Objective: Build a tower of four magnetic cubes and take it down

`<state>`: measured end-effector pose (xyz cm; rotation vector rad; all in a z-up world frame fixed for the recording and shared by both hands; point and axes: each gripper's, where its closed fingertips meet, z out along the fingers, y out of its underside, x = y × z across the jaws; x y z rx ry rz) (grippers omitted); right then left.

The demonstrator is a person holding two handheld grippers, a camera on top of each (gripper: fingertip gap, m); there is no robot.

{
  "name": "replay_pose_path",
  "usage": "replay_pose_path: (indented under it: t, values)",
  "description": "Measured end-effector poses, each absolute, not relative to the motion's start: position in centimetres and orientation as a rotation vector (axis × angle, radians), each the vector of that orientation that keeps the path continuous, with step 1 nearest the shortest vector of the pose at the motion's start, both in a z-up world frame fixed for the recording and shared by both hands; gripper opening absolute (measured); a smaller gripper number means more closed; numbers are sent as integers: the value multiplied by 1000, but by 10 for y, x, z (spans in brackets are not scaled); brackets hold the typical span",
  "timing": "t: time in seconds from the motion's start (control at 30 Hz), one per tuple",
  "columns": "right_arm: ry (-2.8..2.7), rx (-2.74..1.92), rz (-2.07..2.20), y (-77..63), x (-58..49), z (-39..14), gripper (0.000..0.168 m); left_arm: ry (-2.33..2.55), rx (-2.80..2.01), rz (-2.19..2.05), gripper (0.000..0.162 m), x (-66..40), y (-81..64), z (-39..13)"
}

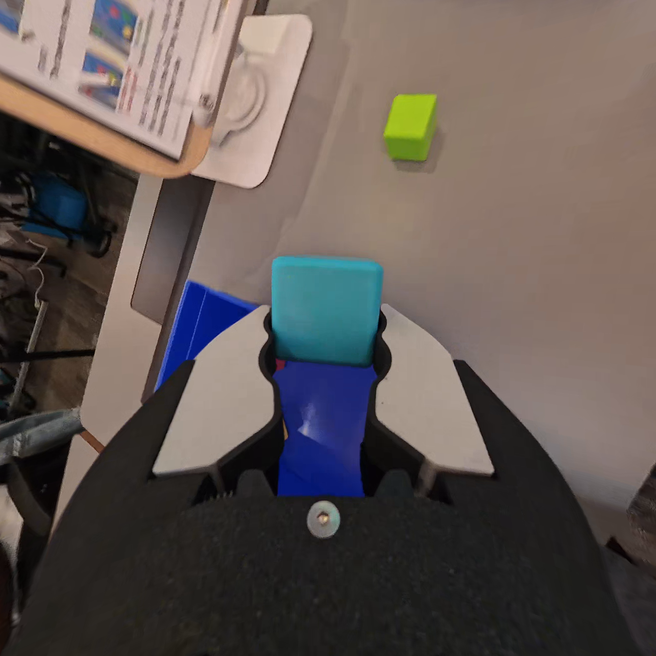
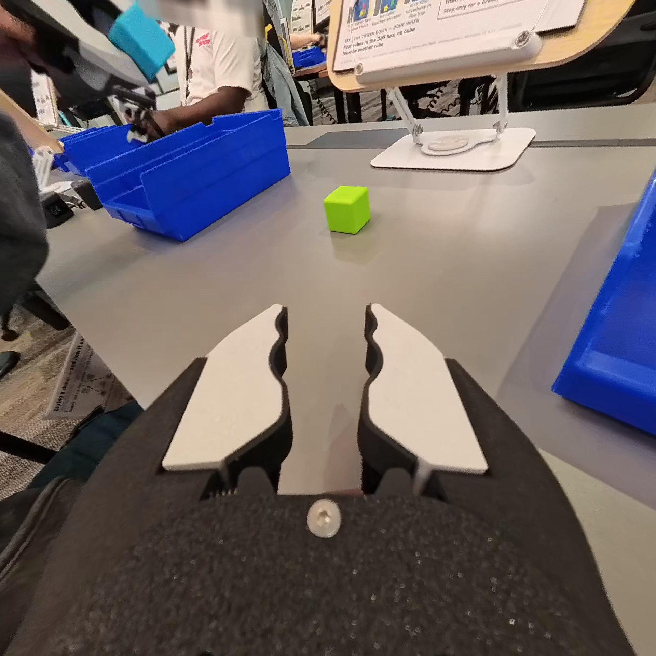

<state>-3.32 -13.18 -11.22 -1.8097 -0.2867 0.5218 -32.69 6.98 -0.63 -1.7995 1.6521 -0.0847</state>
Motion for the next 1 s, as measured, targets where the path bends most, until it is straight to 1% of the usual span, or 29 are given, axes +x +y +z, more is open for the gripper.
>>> replay_pose_path:
  t: [0.07,0.13,0.23,0.43,0.57,0.73,1.0]
  values:
    - [-292,-1799,494,-132,-31,-110,42,1725,-1789,-56,52,-302,61,-5]
    - [-293,-1794,490,-132,-31,-109,42,1800,-1813,0,52,-282,61,-16]
    - [-302,-1795,492,-134,-33,-108,43,1872,-1875,18,52,-249,68,-41]
    - [-328,-1798,451,-134,-33,-110,43,2024,-1914,-101,52,-174,71,-94]
    - [-326,-1799,455,-134,-33,-111,43,2082,-1909,-108,52,-145,83,-117]
    - [-323,-1803,447,-135,-29,-112,43,2109,-1915,-219,52,-130,84,-130]
    - [-312,-1811,461,-134,-27,-113,42,2190,-1951,-125,52,-141,86,-148]
